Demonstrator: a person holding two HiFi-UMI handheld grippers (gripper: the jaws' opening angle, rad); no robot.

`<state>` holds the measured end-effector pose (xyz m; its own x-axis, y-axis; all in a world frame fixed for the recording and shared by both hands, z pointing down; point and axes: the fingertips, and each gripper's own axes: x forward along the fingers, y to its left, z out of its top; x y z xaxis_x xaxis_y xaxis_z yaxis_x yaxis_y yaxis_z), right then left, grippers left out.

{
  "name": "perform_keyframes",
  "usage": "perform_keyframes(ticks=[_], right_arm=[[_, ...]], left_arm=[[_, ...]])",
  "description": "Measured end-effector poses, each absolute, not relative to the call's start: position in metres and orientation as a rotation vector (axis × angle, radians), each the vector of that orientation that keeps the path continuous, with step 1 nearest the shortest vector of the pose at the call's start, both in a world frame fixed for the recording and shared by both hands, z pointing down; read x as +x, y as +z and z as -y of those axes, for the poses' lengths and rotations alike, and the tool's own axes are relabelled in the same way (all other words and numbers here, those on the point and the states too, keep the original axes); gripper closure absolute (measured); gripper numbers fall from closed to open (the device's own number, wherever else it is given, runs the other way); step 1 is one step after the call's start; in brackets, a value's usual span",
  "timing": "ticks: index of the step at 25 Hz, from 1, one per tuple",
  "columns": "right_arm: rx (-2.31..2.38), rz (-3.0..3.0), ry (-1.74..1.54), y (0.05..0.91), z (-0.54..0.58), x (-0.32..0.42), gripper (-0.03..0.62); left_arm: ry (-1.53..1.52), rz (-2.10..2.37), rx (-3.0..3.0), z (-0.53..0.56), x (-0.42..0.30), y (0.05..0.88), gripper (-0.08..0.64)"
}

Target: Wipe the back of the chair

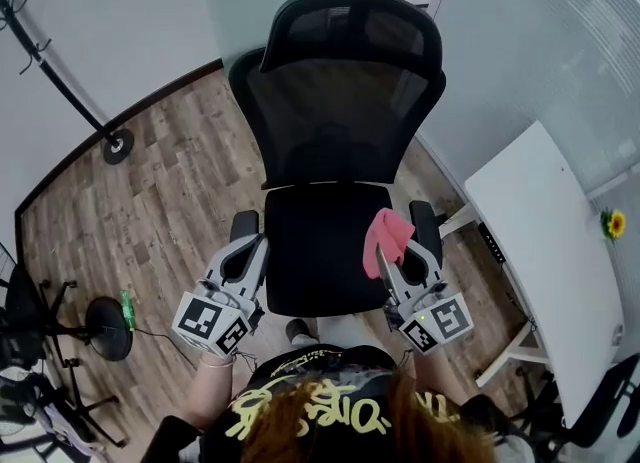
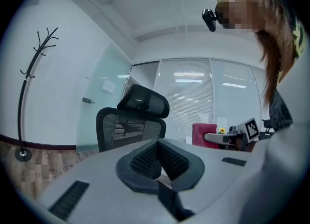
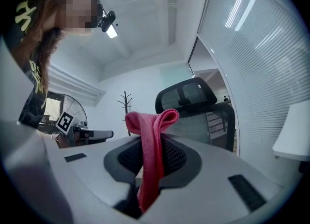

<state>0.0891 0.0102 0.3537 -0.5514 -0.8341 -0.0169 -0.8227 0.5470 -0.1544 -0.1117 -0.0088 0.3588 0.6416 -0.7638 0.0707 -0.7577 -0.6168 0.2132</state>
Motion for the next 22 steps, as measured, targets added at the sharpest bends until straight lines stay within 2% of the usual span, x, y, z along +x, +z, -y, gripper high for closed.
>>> perform_keyframes(ticks=[9, 22], right_arm=[[-1.436, -2.67, -0.148, 0.347, 0.06, 0.135, 0.525], [-1.784, -2.471, -0.053, 0.36, 0.199, 0.254, 0.525]], left_arm=[[-0.019, 1.305, 2.638, 0.053, -0.08, 0.348, 0.569], [0.033, 1.49, 2.561, 0.086, -0.069, 0.349, 0.569]])
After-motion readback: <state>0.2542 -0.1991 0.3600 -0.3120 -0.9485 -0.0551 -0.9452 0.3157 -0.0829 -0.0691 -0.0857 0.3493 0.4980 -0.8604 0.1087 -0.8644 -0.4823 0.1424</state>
